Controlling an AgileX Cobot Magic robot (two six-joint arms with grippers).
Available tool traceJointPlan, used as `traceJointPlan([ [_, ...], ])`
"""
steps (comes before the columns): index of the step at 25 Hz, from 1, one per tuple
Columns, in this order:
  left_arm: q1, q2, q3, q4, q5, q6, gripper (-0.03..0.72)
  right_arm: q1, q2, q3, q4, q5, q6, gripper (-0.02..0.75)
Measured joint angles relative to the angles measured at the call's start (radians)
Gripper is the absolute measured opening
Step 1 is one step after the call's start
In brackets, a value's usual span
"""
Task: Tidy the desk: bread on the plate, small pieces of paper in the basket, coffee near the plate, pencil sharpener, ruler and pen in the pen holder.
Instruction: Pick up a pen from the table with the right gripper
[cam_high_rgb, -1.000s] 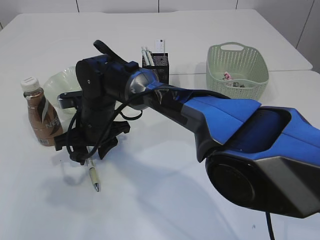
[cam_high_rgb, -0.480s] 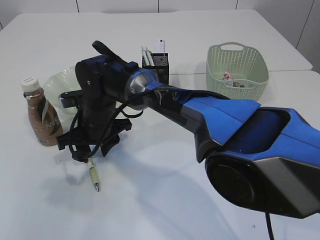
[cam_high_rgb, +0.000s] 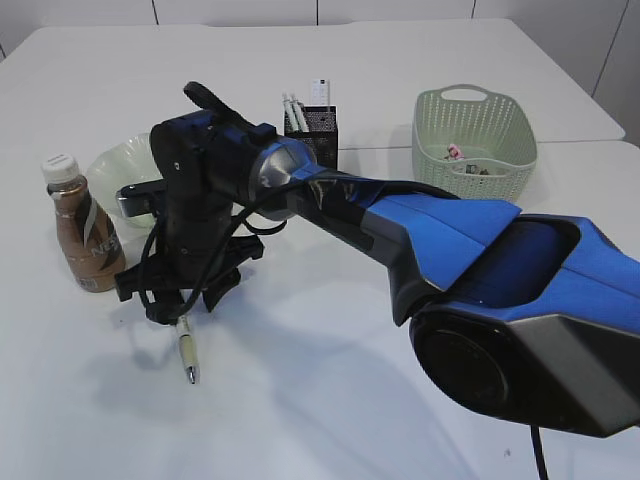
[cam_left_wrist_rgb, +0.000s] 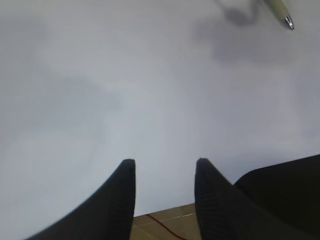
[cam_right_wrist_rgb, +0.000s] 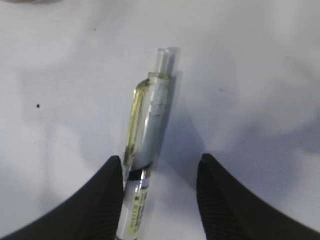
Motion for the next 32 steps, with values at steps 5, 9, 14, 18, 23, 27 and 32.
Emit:
traceJointPlan([
  [5, 0.0, 0.0, 0.0, 0.0, -0.002, 0.0, 0.275, 0.001, 0.0, 0.0, -0.015, 0.0, -0.002, 0.393],
  [9, 0.0, 0.0, 0.0, 0.0, -0.002, 0.0, 0.275, 0.001, 0.0, 0.0, -0.029, -0.002, 0.0, 0.385],
  [14, 0.0, 0.0, 0.0, 0.0, -0.002, 0.0, 0.275, 0.001, 0.0, 0.0, -0.031, -0.002, 0.007, 0.363],
  [18, 0.0, 0.0, 0.0, 0.0, -0.004, 0.0, 0.275, 0.001, 0.0, 0.0, -0.025, -0.002, 0.022, 0.362],
  [23, 0.0, 0.0, 0.0, 0.0, -0.005, 0.0, 0.275, 0.001, 0.0, 0.0, -0.012, -0.002, 0.028, 0.333],
  [27, 0.0, 0.0, 0.0, 0.0, -0.006, 0.0, 0.275, 0.001, 0.0, 0.0, -0.01, -0.002, 0.031, 0.271],
  [32, 0.0, 0.0, 0.0, 0.0, -0.006, 0.0, 0.275, 0.001, 0.0, 0.0, -0.018, -0.002, 0.035, 0.251],
])
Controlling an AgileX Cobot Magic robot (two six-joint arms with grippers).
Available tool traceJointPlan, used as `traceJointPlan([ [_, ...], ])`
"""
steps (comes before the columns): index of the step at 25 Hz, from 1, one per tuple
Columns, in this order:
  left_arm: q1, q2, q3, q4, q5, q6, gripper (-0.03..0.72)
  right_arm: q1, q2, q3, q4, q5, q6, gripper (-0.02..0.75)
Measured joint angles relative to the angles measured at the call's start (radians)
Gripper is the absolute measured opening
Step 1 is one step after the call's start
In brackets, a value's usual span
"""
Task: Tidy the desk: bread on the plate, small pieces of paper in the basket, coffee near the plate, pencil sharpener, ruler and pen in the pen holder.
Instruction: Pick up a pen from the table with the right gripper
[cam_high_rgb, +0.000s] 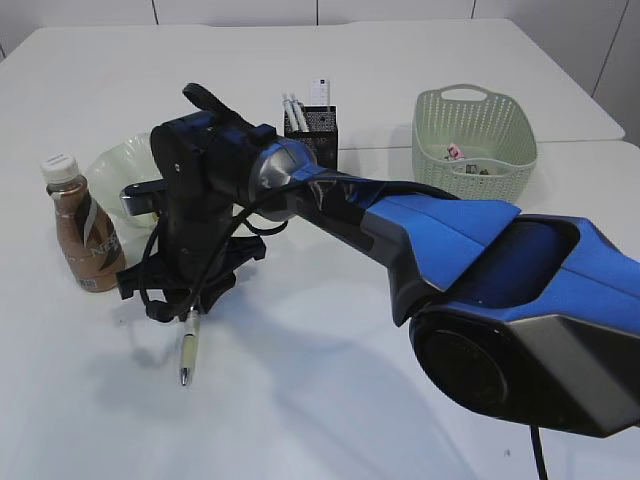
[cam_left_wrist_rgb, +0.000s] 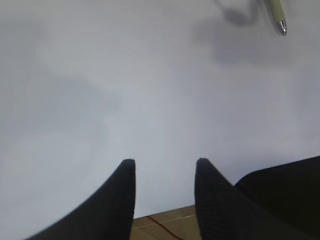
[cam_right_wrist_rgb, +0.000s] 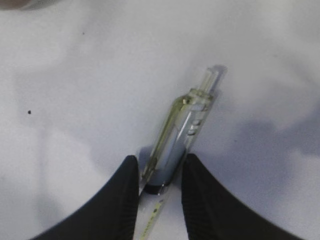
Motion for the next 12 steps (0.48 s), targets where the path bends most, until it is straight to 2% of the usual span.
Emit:
traceJointPlan([
  [5, 0.0, 0.0, 0.0, 0.004, 0.0, 0.0, 0.275, 0.0, 0.0, 0.0, -0.002, -0.002, 0.011, 0.204],
  [6, 0.0, 0.0, 0.0, 0.004, 0.0, 0.0, 0.275, 0.0, 0.0, 0.0, 0.0, -0.002, 0.011, 0.172],
  [12, 0.0, 0.0, 0.0, 0.004, 0.0, 0.0, 0.275, 0.0, 0.002, 0.0, 0.001, -0.002, 0.011, 0.132],
])
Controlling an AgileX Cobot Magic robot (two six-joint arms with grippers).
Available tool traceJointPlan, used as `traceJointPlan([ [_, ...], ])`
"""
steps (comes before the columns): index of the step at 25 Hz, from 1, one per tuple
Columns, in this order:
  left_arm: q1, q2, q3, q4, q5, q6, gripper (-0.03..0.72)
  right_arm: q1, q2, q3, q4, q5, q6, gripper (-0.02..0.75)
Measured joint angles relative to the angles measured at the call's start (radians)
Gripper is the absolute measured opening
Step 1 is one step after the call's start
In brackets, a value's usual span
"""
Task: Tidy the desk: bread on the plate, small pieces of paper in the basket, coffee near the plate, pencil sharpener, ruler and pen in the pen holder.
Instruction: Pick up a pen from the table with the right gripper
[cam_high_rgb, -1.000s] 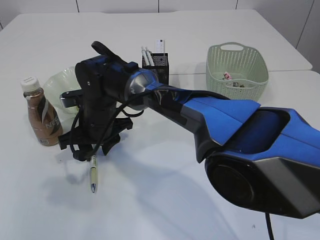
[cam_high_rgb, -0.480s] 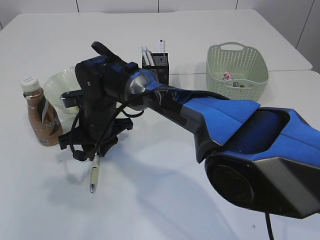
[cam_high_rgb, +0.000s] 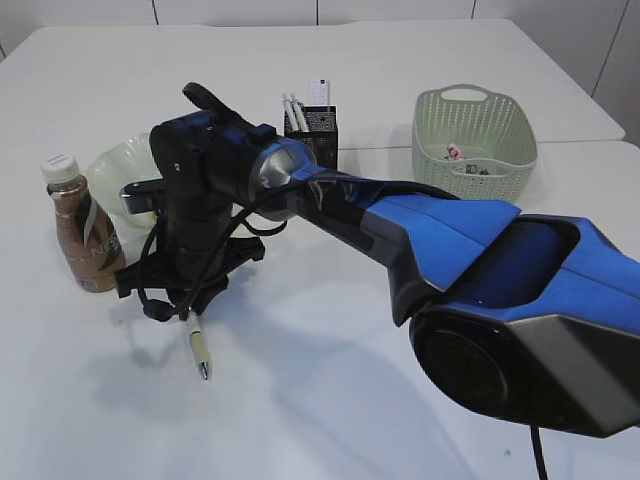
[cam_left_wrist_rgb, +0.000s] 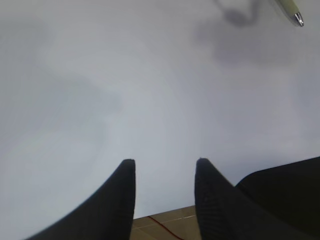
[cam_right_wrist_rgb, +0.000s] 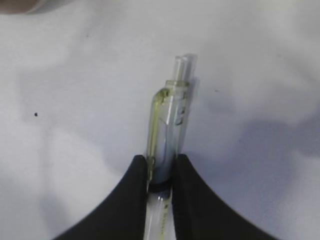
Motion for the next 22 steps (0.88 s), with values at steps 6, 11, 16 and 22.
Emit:
traceJointPlan([
  [6, 0.0, 0.0, 0.0, 0.002, 0.0, 0.0, 0.275, 0.0, -0.002, -0.002, 0.0, -0.002, 0.0, 0.11],
  [11, 0.0, 0.0, 0.0, 0.002, 0.006, 0.0, 0.275, 0.0, -0.01, -0.002, 0.0, -0.002, 0.0, 0.106],
  [16, 0.0, 0.0, 0.0, 0.002, 0.01, 0.0, 0.275, 0.0, -0.02, -0.002, 0.029, -0.002, -0.002, 0.104],
  [22, 0.0, 0.0, 0.0, 0.002, 0.018, 0.0, 0.275, 0.0, -0.031, 0.002, 0.039, -0.002, -0.004, 0.102],
])
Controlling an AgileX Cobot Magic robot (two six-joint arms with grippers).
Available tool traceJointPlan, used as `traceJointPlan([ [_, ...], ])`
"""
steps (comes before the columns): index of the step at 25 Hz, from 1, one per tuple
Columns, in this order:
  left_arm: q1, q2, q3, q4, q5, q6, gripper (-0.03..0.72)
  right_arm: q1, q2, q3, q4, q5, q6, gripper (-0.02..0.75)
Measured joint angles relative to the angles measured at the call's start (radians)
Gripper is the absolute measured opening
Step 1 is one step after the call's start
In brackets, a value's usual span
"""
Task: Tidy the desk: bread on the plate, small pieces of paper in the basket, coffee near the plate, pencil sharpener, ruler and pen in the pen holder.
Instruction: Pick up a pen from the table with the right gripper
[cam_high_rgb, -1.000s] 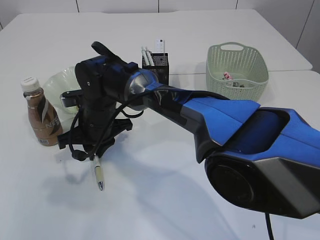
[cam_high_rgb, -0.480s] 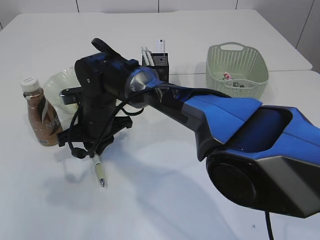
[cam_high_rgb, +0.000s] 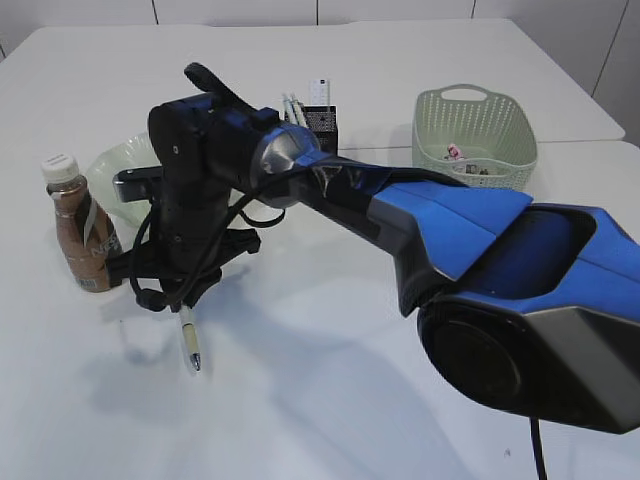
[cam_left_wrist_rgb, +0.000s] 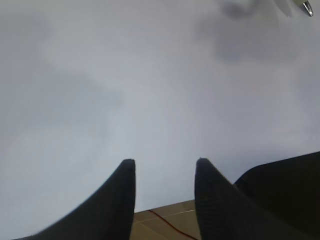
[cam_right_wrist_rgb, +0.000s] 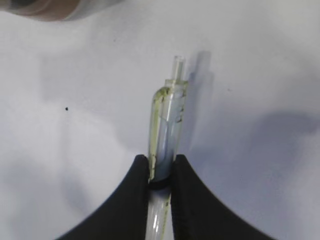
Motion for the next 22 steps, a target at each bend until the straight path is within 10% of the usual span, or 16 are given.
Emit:
traceJointPlan([
  [22, 0.0, 0.0, 0.0, 0.0, 0.002, 0.0, 0.275, 0.0, -0.186, 0.188, -0.08, 0.004, -0.117, 0.099],
])
